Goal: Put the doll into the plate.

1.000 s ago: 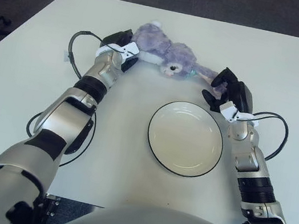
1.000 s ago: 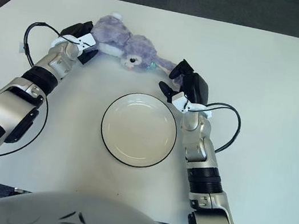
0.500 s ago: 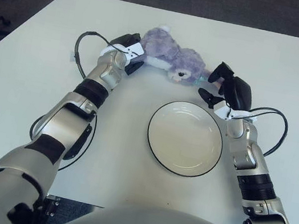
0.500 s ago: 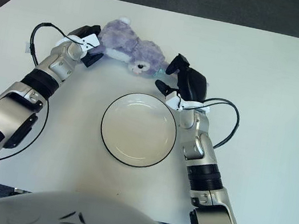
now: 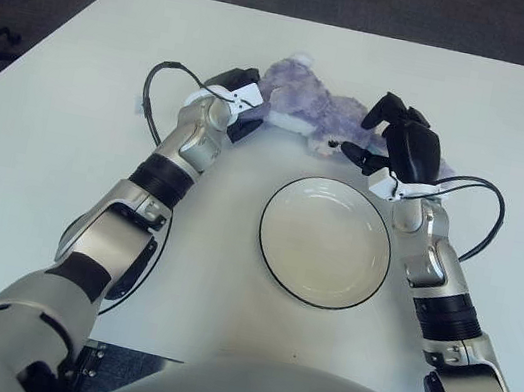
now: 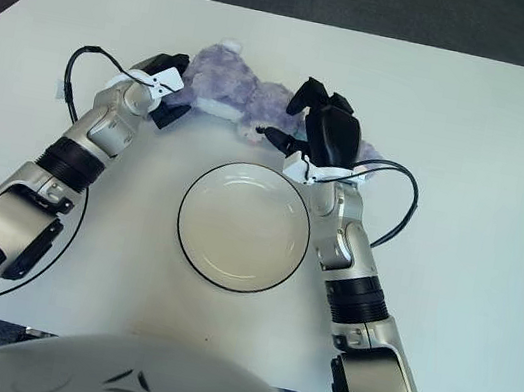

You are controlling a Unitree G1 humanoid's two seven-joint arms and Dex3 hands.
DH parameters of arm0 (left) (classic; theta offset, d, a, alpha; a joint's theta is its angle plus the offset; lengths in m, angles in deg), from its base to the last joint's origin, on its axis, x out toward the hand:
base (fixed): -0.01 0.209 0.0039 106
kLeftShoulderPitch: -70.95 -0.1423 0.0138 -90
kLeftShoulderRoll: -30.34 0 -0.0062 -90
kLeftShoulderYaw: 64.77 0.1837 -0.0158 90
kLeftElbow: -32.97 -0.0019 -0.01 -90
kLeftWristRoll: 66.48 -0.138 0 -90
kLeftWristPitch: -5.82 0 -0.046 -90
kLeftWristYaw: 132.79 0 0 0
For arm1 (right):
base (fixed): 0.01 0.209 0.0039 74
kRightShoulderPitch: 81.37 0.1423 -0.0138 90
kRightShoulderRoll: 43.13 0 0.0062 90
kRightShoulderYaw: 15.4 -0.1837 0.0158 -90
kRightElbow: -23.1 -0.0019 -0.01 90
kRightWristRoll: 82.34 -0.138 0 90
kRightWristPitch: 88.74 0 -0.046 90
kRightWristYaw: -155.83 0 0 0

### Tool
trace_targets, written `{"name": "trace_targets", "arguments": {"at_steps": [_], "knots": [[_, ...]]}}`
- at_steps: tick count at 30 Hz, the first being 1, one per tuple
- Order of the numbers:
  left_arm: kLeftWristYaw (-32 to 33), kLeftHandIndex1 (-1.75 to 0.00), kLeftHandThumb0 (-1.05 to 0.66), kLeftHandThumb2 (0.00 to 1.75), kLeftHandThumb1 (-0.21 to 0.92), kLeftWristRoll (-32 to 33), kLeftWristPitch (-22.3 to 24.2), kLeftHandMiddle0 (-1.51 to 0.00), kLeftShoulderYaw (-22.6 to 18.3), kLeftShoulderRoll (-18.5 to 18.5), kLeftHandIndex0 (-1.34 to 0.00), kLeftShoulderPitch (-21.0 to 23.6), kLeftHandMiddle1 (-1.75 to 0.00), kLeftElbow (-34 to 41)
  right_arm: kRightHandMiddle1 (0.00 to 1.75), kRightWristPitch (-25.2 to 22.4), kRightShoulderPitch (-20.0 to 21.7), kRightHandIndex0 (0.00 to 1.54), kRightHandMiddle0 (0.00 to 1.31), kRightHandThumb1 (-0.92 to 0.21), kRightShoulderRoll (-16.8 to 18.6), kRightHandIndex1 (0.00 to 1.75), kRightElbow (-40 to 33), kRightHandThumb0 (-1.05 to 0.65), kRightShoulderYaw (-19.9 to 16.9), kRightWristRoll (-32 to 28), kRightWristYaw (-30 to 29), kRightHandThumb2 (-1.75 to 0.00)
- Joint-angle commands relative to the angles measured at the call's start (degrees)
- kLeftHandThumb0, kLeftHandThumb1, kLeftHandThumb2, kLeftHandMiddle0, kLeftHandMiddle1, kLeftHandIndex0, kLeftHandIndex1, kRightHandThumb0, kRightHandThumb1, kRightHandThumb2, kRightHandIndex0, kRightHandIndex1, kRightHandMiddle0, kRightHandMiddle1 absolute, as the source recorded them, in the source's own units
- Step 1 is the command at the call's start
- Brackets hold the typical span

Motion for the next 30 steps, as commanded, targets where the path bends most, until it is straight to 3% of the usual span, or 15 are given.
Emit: {"name": "trace_targets", "arguments": {"at_steps": [1,7,20,30], "knots": [[-2.7,-1.71,0.0,1.75,-0.07,0.2,0.6,-0.87,0.8,0.0,-0.72,-1.9,-1.75,1.4,1.48,-1.0,1.2,0.15,0.13,-0.46,-0.3,1.22,-1.0,-0.46,0.3,1.2,1.0,-0.88],[-4.3,-1.73,0.0,1.75,-0.07,0.6,-0.3,-0.87,1.0,0.1,-0.7,-2.1,-1.75,1.5,1.37,-2.6,1.8,0.14,0.01,-0.39,-0.7,1.07,-1.4,-0.54,0.2,1.6,2.7,-0.95],[-5.9,-1.74,0.0,1.75,-0.06,0.6,-1.3,-0.87,1.4,0.0,-0.69,-1.8,-1.75,0.0,1.18,-4.0,2.7,0.13,0.0,-0.41,-1.8,0.9,-2.2,-0.61,0.2,2.9,5.4,-0.89],[-8.4,-1.73,0.0,1.75,-0.07,0.7,0.6,-0.88,1.6,-0.3,-0.69,-1.2,-1.75,0.4,1.02,-6.4,4.0,0.09,0.0,-0.44,-4.4,0.7,-2.6,-0.68,1.4,3.9,13.2,-0.81]]}}
